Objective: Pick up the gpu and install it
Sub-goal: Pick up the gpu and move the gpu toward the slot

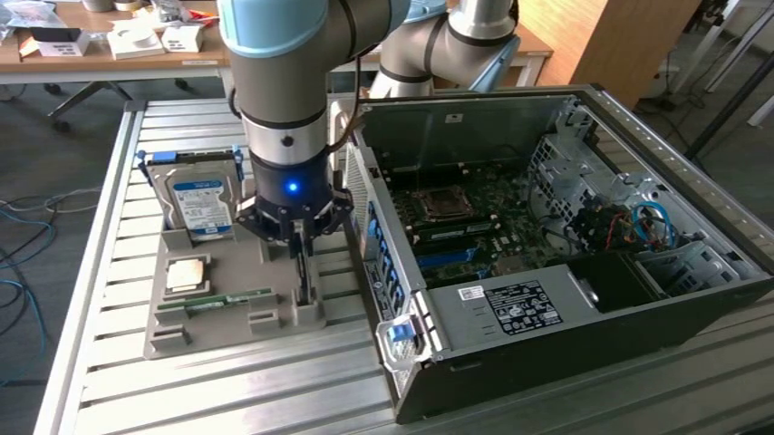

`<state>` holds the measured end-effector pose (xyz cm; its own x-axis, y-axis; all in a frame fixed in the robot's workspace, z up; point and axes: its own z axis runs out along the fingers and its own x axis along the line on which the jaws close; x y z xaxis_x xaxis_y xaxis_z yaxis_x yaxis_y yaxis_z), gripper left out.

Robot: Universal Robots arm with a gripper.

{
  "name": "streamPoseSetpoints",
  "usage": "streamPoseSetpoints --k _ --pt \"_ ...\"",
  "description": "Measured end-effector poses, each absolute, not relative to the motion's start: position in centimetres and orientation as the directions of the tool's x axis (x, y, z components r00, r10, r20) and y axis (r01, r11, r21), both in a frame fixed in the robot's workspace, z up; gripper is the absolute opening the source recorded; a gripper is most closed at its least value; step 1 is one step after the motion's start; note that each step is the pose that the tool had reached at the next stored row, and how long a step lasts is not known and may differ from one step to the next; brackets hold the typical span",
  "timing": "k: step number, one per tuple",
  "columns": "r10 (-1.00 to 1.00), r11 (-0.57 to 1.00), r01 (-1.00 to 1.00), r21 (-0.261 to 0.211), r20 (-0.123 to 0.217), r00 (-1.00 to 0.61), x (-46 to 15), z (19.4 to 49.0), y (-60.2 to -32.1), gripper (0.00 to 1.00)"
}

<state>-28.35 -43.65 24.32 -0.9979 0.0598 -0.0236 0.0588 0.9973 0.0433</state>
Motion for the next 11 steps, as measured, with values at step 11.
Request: streamPoseSetpoints --k 11 --pt "0.060 0.997 0.059 0.043 -0.024 -0.998 -28.3 27.6 -43.6 0.27"
